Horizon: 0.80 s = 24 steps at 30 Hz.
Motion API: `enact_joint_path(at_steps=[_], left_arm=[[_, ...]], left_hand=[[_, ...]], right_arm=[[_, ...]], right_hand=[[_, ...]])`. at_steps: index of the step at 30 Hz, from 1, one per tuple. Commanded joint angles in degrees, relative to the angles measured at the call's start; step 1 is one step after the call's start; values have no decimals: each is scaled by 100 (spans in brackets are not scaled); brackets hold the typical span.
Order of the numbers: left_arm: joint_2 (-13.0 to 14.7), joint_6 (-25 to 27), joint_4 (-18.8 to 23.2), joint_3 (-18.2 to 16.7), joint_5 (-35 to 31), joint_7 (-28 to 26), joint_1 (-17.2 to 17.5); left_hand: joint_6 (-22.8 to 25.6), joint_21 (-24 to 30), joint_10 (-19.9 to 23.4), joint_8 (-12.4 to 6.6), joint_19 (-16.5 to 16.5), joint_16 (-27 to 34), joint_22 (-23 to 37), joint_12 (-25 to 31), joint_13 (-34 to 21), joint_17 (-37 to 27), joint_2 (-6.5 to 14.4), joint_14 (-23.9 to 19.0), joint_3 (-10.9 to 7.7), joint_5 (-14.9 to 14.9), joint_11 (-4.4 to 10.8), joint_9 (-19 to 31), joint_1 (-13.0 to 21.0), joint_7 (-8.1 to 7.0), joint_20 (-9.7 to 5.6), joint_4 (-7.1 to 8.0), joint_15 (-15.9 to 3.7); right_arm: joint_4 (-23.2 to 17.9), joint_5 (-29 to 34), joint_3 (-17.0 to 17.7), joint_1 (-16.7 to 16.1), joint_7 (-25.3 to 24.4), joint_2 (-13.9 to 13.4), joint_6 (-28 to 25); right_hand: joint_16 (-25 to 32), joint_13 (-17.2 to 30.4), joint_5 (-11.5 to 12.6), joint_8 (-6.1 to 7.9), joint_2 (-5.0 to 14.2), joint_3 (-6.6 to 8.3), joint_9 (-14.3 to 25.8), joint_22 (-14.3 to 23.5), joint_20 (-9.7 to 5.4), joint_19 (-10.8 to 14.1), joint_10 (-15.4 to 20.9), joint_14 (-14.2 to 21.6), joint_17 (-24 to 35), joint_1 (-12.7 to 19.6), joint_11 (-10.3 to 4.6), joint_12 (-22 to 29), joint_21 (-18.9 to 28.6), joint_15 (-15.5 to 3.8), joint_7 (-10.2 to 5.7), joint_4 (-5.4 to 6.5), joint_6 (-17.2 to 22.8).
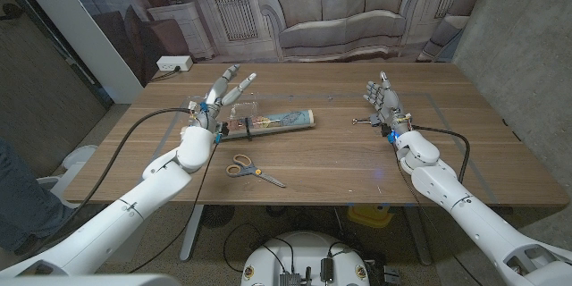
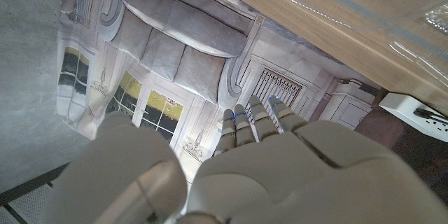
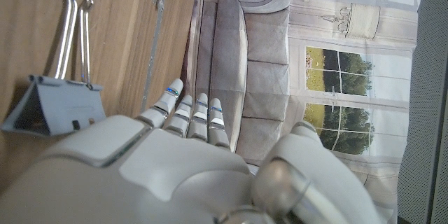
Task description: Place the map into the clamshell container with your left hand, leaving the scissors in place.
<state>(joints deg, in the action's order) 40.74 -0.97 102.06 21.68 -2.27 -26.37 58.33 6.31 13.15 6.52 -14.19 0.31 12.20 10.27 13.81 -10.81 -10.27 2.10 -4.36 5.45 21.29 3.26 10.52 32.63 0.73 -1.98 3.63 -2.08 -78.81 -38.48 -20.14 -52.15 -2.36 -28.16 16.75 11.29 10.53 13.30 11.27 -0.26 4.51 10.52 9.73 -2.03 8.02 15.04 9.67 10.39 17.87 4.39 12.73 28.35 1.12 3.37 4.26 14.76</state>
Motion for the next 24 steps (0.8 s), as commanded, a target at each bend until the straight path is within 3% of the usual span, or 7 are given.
enact_joint_path(at_steps=[1, 16, 24], left_arm=[[148, 800, 520, 138, -765, -262, 69], [301, 1567, 921, 294, -1337, -249, 134], [362, 2219, 1242, 401, -1673, -165, 127]], left_hand=[[103, 48, 92, -19, 84, 48, 21, 60, -8, -15, 6, -98, 9, 47, 28, 24, 70, 8, -220, -63, -81], [337, 98, 382, -34, 338, 66, 28, 84, -12, -18, -9, -376, 27, 90, 35, 26, 242, -48, -253, -148, -93], [574, 144, 617, -69, 545, 81, 38, 105, -17, -23, -55, -592, 36, 126, 129, 28, 436, -63, -225, -255, -151]], right_arm=[[25, -6, -6, -2, 18, 18, 35], [-43, -21, 8, -63, -32, 18, 28], [-38, -21, -1, -75, -34, 29, 32]], right_hand=[[8, 23, -4, 8, 24, 31, 20, 31, -93, 66, 70, 53, 20, 13, 4, 24, -18, -24, -10, -32, 50], [8, 23, -10, 11, 31, 27, 20, 32, -94, 88, 91, 68, 21, 21, 14, 27, -45, -27, -12, -41, 68], [6, 23, -13, 9, 35, 27, 20, 32, -93, 97, 89, 71, 21, 26, 5, 23, -57, -30, -21, -46, 71]])
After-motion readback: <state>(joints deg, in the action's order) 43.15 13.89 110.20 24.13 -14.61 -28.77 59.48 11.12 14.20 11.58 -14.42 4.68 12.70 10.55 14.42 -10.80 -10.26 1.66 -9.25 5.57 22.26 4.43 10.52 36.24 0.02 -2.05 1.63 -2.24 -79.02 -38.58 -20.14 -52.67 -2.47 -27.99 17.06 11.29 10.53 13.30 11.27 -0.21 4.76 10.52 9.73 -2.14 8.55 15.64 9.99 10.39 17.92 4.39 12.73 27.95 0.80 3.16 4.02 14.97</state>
